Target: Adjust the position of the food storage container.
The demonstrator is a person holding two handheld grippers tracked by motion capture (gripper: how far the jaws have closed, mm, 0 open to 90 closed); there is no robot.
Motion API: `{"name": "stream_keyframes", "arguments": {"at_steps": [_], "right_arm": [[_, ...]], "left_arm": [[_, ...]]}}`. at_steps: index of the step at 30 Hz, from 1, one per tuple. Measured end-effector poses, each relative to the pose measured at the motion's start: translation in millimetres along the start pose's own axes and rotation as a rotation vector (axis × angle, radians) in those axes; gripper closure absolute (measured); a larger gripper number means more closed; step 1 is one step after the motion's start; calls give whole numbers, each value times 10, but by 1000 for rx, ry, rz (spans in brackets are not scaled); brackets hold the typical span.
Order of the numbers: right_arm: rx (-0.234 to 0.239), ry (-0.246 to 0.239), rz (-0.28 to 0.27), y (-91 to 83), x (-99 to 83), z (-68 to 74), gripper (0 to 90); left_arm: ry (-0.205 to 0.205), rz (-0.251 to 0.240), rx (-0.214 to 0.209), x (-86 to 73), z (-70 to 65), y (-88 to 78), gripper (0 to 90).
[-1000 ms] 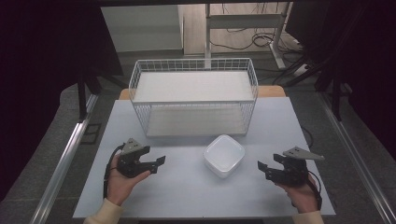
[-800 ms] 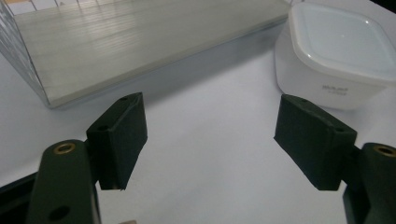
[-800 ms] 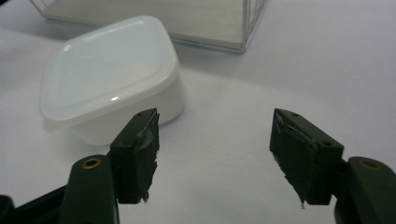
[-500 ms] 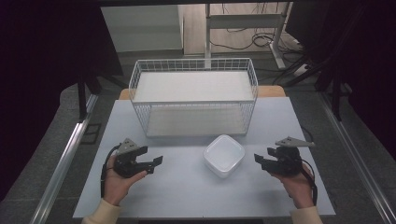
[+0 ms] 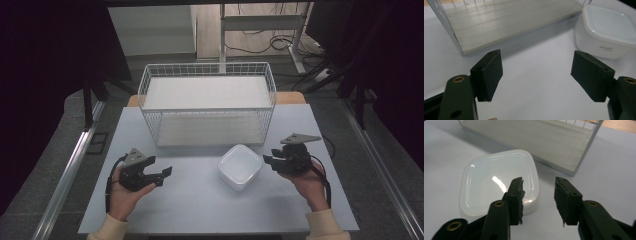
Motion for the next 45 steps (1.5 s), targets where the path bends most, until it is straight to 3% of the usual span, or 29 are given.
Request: {"name": "stream_keyframes", "arguments": {"at_steps": [3, 5, 10, 20, 27, 38, 45], "right_arm": [[11, -5, 8, 56, 39, -5, 647], [24, -12, 16, 159, 115, -39, 793], [39, -32, 56, 325, 198, -102, 894], [10, -50, 151, 684, 170, -345, 899], [19, -55, 189, 812, 144, -419, 900], [63, -132, 214, 905, 164, -293, 900], [100, -185, 245, 1011, 189, -87, 900]], "left_arm": [[10, -1, 1, -1, -6, -6, 249], [5, -2, -1, 0, 0, -14, 250], [6, -1, -6, -1, -1, -9, 249], [6, 6, -4, -21, -6, 8, 250], [6, 12, -5, -41, -19, 20, 250], [6, 8, -15, -37, -39, 13, 250], [-2, 11, -13, -42, -22, 15, 250]]}}
Point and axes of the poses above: each handheld gripper's, and its own axes: y roughly forward along the jaws, x roughly out of its top, z roughly to its left, the point moved 6 cm from there along y, roughly forward along the jaws, and after that the axes turned 15 degrees about x, right-handed, at the moved point
